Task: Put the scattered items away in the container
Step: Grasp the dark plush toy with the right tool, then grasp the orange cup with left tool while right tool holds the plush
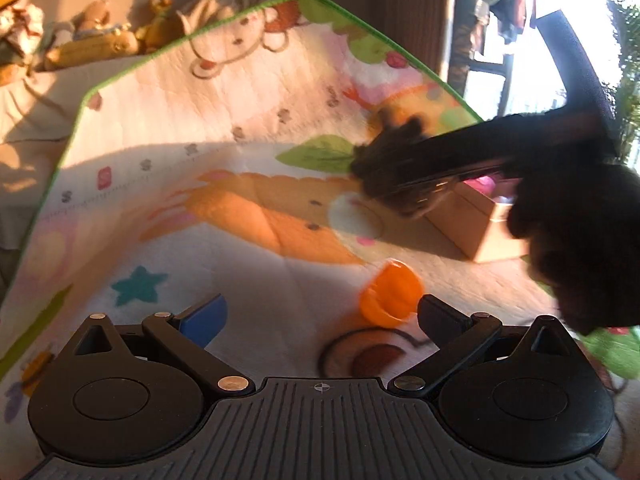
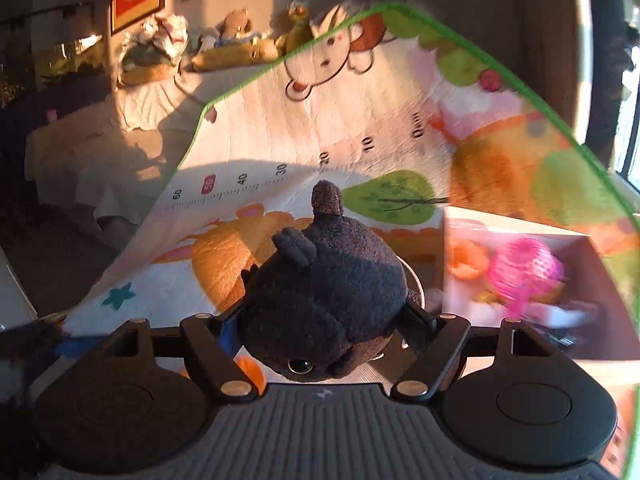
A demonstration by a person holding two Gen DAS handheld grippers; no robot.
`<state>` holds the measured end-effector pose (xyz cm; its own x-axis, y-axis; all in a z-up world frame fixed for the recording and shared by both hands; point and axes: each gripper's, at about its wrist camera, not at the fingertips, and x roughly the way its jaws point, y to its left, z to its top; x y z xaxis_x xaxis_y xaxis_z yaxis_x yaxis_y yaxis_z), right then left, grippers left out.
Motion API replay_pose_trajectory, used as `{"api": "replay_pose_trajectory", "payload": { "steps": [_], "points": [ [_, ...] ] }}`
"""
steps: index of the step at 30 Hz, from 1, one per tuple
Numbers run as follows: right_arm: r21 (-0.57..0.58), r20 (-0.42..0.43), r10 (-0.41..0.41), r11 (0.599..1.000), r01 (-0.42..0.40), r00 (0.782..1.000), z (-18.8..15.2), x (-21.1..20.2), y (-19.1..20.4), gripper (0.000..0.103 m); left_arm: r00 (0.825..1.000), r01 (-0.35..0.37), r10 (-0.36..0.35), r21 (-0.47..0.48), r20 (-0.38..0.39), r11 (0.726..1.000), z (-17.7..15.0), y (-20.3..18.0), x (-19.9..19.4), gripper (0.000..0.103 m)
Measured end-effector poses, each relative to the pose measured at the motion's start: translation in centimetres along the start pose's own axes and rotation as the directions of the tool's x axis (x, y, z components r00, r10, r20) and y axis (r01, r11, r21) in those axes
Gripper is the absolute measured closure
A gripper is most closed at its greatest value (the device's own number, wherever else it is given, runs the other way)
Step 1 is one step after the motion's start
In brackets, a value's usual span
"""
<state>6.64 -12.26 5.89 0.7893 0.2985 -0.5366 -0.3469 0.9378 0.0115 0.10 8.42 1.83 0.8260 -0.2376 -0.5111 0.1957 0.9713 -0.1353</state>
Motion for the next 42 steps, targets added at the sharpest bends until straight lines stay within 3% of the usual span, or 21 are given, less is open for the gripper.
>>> {"api": "replay_pose_trajectory", "payload": {
  "steps": [3, 9, 12, 15, 22, 28, 29, 30, 31, 35, 39, 41, 42],
  "points": [
    [0.021, -0.001, -0.046, 0.999, 0.046, 0.999, -2.7, -4.1, -1.6, 0.027, 0.999, 0.033, -0.033, 0.018, -0.013, 0.999, -0.2, -0.8, 0.0, 0.0],
    [0.045, -0.037, -0.202, 0.978, 0.203, 0.979, -8.6, -9.4, -3.4, 0.027, 1.0, 0.012, -0.011, 0.044, -0.025, 0.999, -0.1, -3.0, 1.8, 0.0],
    [0.067, -0.067, -0.242, 0.967, 0.247, 0.968, -11.0, -9.9, -4.5, 0.026, 0.999, 0.001, 0.002, 0.077, -0.046, 0.997, 0.0, -4.0, 3.0, 0.0],
    [0.113, -0.087, -0.234, 0.963, 0.243, 0.968, -12.5, -9.7, -5.6, 0.026, 0.997, -0.002, 0.011, 0.115, -0.079, 0.993, 0.1, -4.8, 4.0, 0.0],
    [0.133, -0.062, -0.243, 0.959, 0.249, 0.968, -14.1, -8.1, -6.1, 0.012, 0.99, -0.054, 0.073, 0.157, -0.119, 0.986, 0.1, -5.2, 5.0, 0.001],
    [0.17, -0.05, -0.217, 0.96, 0.223, 0.975, -14.5, -7.9, -6.7, 0.006, 0.984, -0.053, 0.078, 0.156, -0.158, 0.986, 0.8, -4.8, 5.7, 0.023],
    [0.175, -0.048, -0.213, 0.96, 0.219, 0.976, -14.6, -7.9, -6.7, 0.006, 0.984, -0.054, 0.08, 0.166, -0.156, 0.985, 0.9, -4.9, 5.8, 0.031],
    [0.177, -0.047, -0.211, 0.96, 0.216, 0.976, -14.6, -7.9, -6.8, 0.006, 0.985, -0.048, 0.076, 0.181, -0.154, 0.982, 1.1, -5.1, 5.9, 0.043],
    [0.179, -0.046, -0.21, 0.96, 0.214, 0.977, -14.6, -7.9, -6.8, 0.005, 0.986, -0.037, 0.067, 0.195, -0.153, 0.98, 1.2, -5.4, 5.9, 0.048],
    [0.182, -0.041, -0.209, 0.96, 0.213, 0.977, -14.7, -7.9, -6.8, 0.004, 0.985, 0.086, -0.042, 0.261, -0.168, 0.961, 1.3, -7.4, 5.1, 0.048],
    [0.186, -0.042, -0.212, 0.958, 0.216, 0.976, -14.6, -7.9, -6.7, 0.002, 0.96, 0.242, -0.177, 0.324, -0.218, 0.914, 0.4, -9.5, 3.5, 0.046],
    [0.188, -0.043, -0.214, 0.958, 0.218, 0.976, -14.6, -7.9, -6.7, 0.002, 0.96, 0.243, -0.167, 0.368, -0.226, 0.898, -0.2, -10.0, 2.9, 0.043],
    [0.188, -0.044, -0.215, 0.957, 0.219, 0.976, -14.6, -7.9, -6.7, 0.002, 0.963, 0.226, -0.145, 0.39, -0.225, 0.893, -0.4, -10.1, 2.7, 0.035]
  ]
}}
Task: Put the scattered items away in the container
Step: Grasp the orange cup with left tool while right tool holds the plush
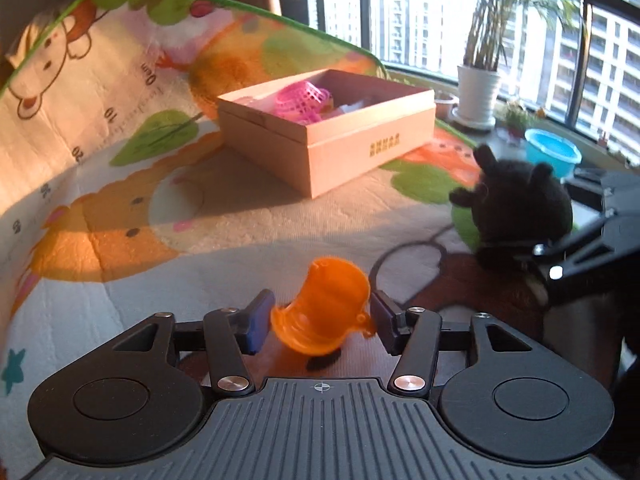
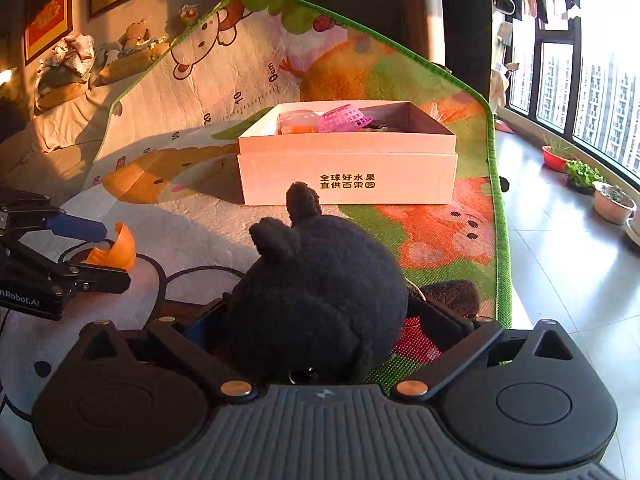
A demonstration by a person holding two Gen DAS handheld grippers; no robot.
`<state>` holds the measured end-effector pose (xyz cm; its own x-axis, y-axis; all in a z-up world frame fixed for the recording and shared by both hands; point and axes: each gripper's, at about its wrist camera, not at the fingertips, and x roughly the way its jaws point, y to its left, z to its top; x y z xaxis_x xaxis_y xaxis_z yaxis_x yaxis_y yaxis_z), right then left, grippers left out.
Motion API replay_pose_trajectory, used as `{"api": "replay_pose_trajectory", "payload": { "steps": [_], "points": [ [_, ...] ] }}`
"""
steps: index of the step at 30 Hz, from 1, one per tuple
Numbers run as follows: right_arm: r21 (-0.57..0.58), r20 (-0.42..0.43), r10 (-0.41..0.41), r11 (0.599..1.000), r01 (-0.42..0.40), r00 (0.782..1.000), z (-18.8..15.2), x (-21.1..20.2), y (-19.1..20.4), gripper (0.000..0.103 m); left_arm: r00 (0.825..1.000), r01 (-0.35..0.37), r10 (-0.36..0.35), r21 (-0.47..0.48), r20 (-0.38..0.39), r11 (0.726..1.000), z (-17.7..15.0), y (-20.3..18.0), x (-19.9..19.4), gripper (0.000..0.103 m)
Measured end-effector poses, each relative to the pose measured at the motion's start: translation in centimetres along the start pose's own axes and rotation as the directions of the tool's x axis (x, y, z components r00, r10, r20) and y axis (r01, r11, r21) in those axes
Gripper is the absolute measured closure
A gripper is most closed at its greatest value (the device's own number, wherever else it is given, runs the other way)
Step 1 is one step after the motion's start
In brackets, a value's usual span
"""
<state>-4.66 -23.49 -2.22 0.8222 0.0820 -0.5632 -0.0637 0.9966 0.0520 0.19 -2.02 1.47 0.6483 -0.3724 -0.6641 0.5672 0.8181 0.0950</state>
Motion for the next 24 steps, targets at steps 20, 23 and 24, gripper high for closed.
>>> {"api": "replay_pose_trajectory", "payload": {
  "steps": [20, 23, 24],
  "points": [
    [-0.002, -0.009, -0.019, 1.0, 0.019, 1.0, 0.1, 0.2, 0.2, 0.0, 1.0, 0.013, -0.013, -0.048, 0.004, 0.999, -0.9, 2.5, -1.0, 0.008],
    [-0.001, -0.007, -0.014, 1.0, 0.014, 1.0, 0.0, 0.2, 0.2, 0.0, 1.0, 0.021, -0.021, -0.056, 0.002, 0.998, -0.6, 2.3, 0.0, 0.009],
    [-0.001, -0.007, -0.013, 1.0, 0.013, 1.0, 0.0, 0.2, 0.2, 0.0, 1.0, 0.024, -0.024, -0.056, 0.004, 0.998, -0.6, 2.1, 0.1, 0.013]
  ]
}}
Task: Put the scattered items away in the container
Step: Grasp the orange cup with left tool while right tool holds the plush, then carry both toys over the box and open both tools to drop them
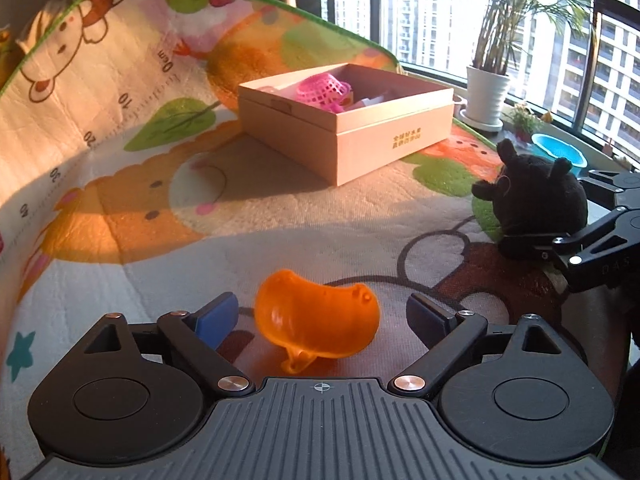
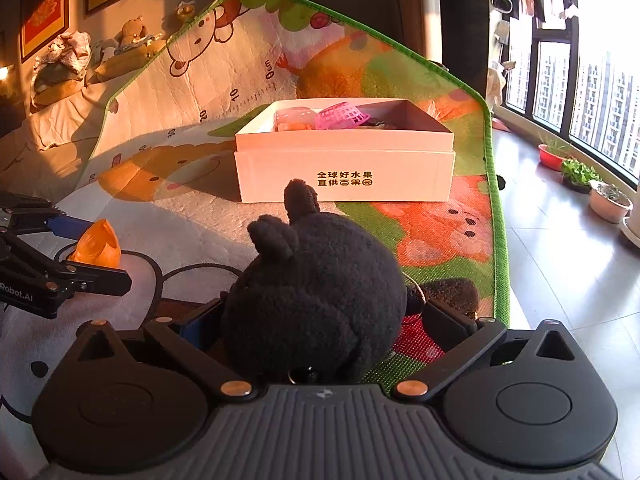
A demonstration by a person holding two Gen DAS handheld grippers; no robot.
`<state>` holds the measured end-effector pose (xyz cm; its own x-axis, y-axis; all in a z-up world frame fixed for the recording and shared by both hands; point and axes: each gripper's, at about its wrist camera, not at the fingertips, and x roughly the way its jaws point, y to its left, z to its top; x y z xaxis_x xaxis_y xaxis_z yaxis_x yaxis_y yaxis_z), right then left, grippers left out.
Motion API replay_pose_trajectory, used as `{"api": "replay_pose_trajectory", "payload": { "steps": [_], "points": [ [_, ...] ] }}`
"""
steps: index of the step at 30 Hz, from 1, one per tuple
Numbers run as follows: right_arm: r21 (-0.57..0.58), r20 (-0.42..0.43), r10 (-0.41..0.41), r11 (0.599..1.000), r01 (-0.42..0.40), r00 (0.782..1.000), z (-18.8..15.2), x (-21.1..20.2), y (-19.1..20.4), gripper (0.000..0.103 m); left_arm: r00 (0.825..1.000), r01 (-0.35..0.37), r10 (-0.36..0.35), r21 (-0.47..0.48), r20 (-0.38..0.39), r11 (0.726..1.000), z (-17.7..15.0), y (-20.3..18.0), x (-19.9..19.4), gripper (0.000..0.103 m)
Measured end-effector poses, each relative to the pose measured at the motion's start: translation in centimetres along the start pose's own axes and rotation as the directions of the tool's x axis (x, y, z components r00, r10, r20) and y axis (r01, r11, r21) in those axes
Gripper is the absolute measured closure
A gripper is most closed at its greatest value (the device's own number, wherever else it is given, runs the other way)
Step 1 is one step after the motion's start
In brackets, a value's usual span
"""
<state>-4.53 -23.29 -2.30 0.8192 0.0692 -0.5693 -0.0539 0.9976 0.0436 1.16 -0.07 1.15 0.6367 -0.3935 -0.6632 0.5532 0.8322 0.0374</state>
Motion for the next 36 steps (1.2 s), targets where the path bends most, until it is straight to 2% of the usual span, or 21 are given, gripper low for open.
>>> {"api": "replay_pose_trajectory", "payload": {
  "steps": [4, 6, 11, 12, 13, 15, 21, 25, 31, 36],
  "points": [
    [0.001, 0.002, 0.001, 1.0, -0.001, 1.0, 0.0, -0.1, 0.0, 0.0, 1.0, 0.006, -0.006, 0.002, 0.004, 1.0, 0.0, -0.5, 0.3, 0.025],
    [0.0, -0.002, -0.002, 1.0, 0.002, 1.0, 0.0, 0.0, 0.0, 0.0, 1.0, -0.001, 0.001, -0.003, 0.005, 1.0, 0.0, -0.6, 0.3, 0.038],
    [0.014, 0.008, -0.037, 0.999, 0.037, 0.999, 0.0, -0.3, 0.0, 0.0, 1.0, -0.018, 0.018, -0.098, 0.002, 0.995, 0.0, -1.6, -0.2, 0.038],
    [0.015, 0.007, -0.038, 0.999, 0.037, 0.999, 0.0, -0.4, -0.1, 0.005, 1.0, -0.011, 0.013, -0.104, 0.018, 0.995, -0.1, -2.5, -0.6, 0.038],
    [0.01, -0.006, -0.031, 0.999, 0.031, 1.0, 0.1, -0.5, -0.1, 0.016, 0.999, -0.005, 0.008, -0.106, 0.034, 0.994, -0.3, -3.4, -1.0, 0.038],
    [-0.003, -0.037, -0.001, 1.0, 0.001, 0.999, 0.3, -0.8, 0.1, 0.028, 0.999, 0.015, -0.01, -0.1, 0.053, 0.995, -0.6, -5.0, -1.8, 0.038],
    [-0.042, -0.024, 0.005, 0.999, -0.006, 1.0, 0.5, -4.0, 0.5, 0.029, 0.999, 0.015, -0.012, -0.077, 0.045, 0.997, -0.7, -6.7, -2.5, 0.038],
    [-0.06, 0.0, 0.007, 0.998, -0.007, 1.0, 1.4, -6.4, -0.1, 0.029, 0.998, 0.017, -0.012, -0.069, 0.069, 0.997, -0.3, -7.2, -3.4, 0.038],
    [-0.074, 0.063, 0.033, 0.997, -0.028, 0.997, 4.0, -8.9, -1.3, 0.029, 0.994, 0.007, -0.005, -0.021, 0.112, 1.0, 1.0, -8.7, -4.3, 0.038],
    [-0.035, 0.072, 0.061, 0.998, -0.059, 0.996, 7.3, -8.8, -3.3, 0.029, 0.989, 0.007, -0.011, 0.022, 0.147, 1.0, 3.0, -9.6, -4.0, 0.038]
  ]
}}
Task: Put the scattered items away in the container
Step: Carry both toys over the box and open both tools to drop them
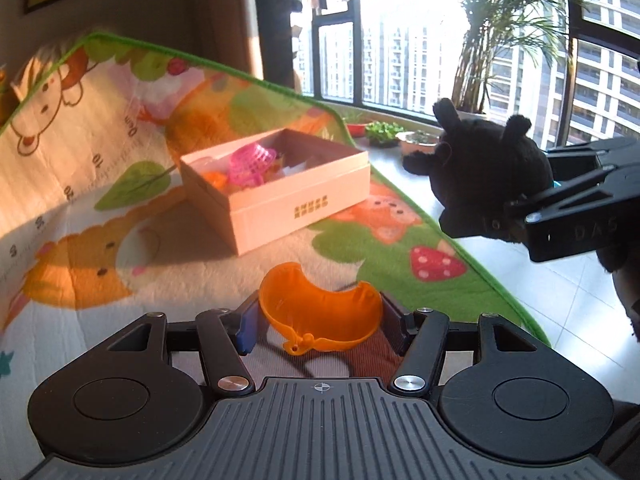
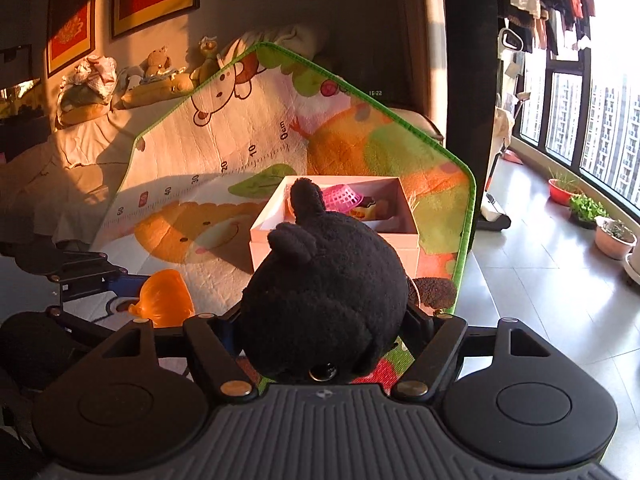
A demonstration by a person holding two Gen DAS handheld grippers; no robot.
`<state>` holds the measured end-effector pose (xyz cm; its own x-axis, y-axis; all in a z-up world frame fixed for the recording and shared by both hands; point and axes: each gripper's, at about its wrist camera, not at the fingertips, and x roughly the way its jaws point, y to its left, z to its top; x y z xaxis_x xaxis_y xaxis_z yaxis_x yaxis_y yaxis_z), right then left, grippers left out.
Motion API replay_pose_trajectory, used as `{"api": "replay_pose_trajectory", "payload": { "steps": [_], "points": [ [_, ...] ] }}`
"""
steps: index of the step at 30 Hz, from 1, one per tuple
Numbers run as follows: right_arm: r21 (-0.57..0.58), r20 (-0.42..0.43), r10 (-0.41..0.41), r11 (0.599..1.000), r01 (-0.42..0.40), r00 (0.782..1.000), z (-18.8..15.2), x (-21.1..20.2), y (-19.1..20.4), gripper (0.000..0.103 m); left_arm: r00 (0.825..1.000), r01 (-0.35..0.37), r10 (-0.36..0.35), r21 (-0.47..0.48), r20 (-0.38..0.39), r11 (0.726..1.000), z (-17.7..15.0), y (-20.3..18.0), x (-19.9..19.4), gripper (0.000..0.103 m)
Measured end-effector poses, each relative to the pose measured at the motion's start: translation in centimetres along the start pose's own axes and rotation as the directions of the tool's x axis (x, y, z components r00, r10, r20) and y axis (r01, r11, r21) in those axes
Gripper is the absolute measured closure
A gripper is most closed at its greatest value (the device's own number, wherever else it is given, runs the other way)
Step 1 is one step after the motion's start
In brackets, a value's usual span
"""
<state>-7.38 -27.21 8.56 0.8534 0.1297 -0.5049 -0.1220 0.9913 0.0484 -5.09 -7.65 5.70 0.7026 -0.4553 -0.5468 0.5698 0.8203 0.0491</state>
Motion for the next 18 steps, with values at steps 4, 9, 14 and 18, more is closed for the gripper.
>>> {"api": "replay_pose_trajectory", "payload": {
  "steps": [4, 9, 14, 18],
  "points": [
    [-0.004, 0.052, 0.002, 1.0, -0.002, 0.999, 3.4, 0.7, -1.3, 0.029, 0.999, 0.006, -0.008, 0.027, 0.046, 1.0, 2.7, 0.5, 1.2, 0.038],
    [0.013, 0.149, 0.058, 0.998, -0.061, 0.987, 9.1, 3.0, -2.9, 0.029, 0.993, -0.017, 0.009, 0.068, 0.121, 0.998, 7.6, 2.1, 4.3, 0.038],
    [0.086, 0.152, 0.114, 0.988, -0.128, 0.982, 13.4, 8.8, -4.6, 0.029, 0.985, -0.059, 0.044, 0.081, 0.17, 0.995, 11.5, 4.2, 9.5, 0.038],
    [0.168, 0.079, 0.103, 0.979, -0.115, 0.992, 14.1, 14.3, -5.8, 0.019, 0.985, -0.054, 0.048, 0.032, 0.164, 0.998, 12.6, 6.8, 13.8, 0.037]
  ]
}}
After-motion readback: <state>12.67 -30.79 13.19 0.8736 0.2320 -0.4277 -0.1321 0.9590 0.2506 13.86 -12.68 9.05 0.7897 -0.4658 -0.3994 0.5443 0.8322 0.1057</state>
